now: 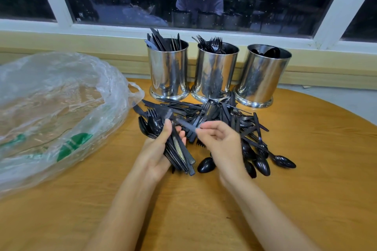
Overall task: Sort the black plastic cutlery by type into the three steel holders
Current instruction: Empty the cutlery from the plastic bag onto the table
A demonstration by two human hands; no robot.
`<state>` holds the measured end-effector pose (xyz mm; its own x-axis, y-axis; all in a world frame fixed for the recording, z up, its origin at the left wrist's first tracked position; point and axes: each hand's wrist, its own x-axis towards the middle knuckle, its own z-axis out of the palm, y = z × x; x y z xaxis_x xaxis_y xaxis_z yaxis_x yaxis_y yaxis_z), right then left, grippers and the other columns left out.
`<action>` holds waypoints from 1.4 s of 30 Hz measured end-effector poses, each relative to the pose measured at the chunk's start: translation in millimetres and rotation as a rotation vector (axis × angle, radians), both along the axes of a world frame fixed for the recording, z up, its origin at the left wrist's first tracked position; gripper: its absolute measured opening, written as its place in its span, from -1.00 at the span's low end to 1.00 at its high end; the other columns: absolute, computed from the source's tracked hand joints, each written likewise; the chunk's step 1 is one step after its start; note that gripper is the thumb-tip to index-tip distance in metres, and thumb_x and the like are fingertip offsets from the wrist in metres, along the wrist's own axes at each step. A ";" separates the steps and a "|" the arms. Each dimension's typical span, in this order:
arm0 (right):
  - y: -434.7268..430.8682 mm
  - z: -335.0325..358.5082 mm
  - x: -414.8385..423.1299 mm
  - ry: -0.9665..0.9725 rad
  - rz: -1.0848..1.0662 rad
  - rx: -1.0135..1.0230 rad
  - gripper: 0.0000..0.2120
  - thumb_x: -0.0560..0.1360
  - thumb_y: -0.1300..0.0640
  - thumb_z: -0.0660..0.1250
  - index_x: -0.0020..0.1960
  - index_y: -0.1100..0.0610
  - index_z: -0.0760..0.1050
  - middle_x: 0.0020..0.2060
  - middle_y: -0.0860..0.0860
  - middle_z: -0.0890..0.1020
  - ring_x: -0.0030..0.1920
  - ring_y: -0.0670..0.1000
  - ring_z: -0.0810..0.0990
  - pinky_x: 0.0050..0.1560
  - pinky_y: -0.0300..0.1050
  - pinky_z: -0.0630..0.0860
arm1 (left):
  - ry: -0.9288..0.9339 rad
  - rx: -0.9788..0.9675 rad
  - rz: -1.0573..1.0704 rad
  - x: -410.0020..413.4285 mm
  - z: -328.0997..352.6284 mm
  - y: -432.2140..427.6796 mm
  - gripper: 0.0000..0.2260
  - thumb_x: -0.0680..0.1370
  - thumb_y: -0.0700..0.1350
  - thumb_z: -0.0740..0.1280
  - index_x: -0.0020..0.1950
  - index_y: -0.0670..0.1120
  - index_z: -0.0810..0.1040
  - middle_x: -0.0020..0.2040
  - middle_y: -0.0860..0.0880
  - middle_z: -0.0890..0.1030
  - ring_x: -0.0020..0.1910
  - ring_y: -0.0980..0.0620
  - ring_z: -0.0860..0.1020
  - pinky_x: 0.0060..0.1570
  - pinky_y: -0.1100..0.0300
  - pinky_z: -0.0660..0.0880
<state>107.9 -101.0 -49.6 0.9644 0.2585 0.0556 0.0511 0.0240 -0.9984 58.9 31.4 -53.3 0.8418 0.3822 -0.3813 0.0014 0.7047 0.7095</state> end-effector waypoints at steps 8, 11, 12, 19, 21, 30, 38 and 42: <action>12.7 -11.9 -16.2 -0.267 0.151 -0.205 -0.95 0.40 0.22 0.50 -0.17 0.10 0.68 -0.35 -0.10 0.65 -0.32 -0.19 0.52 -0.24 -0.37 0.42 | 0.008 0.024 0.030 -0.4 1.8 3.9 -0.95 0.53 -0.25 0.36 -0.06 -0.22 0.60 -0.24 -0.11 0.66 -0.29 0.04 0.65 -0.03 0.02 0.64; 0.3 -1.2 -4.2 -0.316 0.112 -0.231 -0.96 0.44 0.18 0.47 -0.13 0.08 0.70 -0.29 -0.09 0.68 -0.27 -0.15 0.55 -0.22 -0.35 0.46 | -0.015 0.008 0.091 -0.5 3.4 6.7 -0.90 0.58 -0.33 0.28 -0.04 -0.21 0.59 -0.27 -0.08 0.69 -0.31 0.06 0.67 -0.16 0.15 0.65; -7.3 2.7 3.9 -0.327 0.054 -0.240 -0.95 0.45 0.17 0.46 -0.13 0.06 0.69 -0.28 -0.09 0.68 -0.25 -0.14 0.56 -0.21 -0.35 0.48 | -0.032 0.005 0.104 -0.8 4.0 8.3 -0.89 0.59 -0.33 0.27 -0.02 -0.20 0.58 -0.26 -0.08 0.69 -0.29 0.06 0.67 -0.16 0.15 0.65; -43.2 -3.6 40.5 -0.343 -0.035 -0.521 -0.93 0.46 0.15 0.46 -0.08 0.01 0.64 -0.24 -0.16 0.65 -0.20 -0.23 0.57 -0.13 -0.40 0.49 | -0.062 0.048 0.129 -1.9 4.2 13.4 -0.87 0.61 -0.32 0.24 0.04 -0.19 0.57 -0.21 -0.07 0.70 -0.23 0.04 0.67 -0.19 0.16 0.65; -40.5 -7.3 39.4 -0.354 0.013 -0.579 -0.90 0.45 0.12 0.47 -0.03 0.02 0.64 -0.25 -0.15 0.64 -0.27 -0.24 0.52 -0.18 -0.41 0.47 | -0.052 0.053 0.120 -1.8 4.1 12.5 -0.87 0.61 -0.32 0.24 0.04 -0.18 0.57 -0.22 -0.06 0.70 -0.24 0.04 0.67 -0.17 0.15 0.65; -27.0 -13.1 32.7 -0.506 0.050 -0.680 -0.67 0.47 0.15 0.45 0.20 -0.08 0.56 -0.16 -0.19 0.56 -0.30 -0.23 0.40 -0.15 -0.28 0.36 | -0.047 0.051 0.105 -1.1 3.6 8.2 -0.86 0.61 -0.33 0.25 0.06 -0.17 0.57 -0.19 -0.08 0.69 -0.19 0.02 0.66 -0.05 0.09 0.59; -39.7 18.4 29.6 -0.398 -0.246 0.109 -0.82 0.54 0.30 0.33 0.00 0.04 0.48 -0.22 -0.10 0.56 -0.27 -0.05 0.59 -0.21 -0.20 0.55 | -0.032 0.001 0.066 -0.3 2.7 6.3 -0.88 0.59 -0.33 0.26 0.03 -0.19 0.57 -0.20 -0.08 0.70 -0.22 0.03 0.68 -0.19 0.16 0.65; -37.2 15.8 28.2 -0.146 -0.172 0.256 -0.87 0.51 0.35 0.36 -0.09 0.16 0.48 -0.26 -0.06 0.66 -0.10 0.08 0.70 0.01 -0.13 0.62 | -0.006 -0.058 0.045 -0.3 3.2 5.6 -0.89 0.58 -0.33 0.28 -0.01 -0.21 0.59 -0.22 -0.10 0.70 -0.25 0.03 0.68 -0.14 0.13 0.62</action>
<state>136.1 -138.2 -33.7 0.9697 0.0524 0.2388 0.2186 0.2517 -0.9428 58.6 37.0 -50.1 0.8265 0.3969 -0.3992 -0.0348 0.7438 0.6674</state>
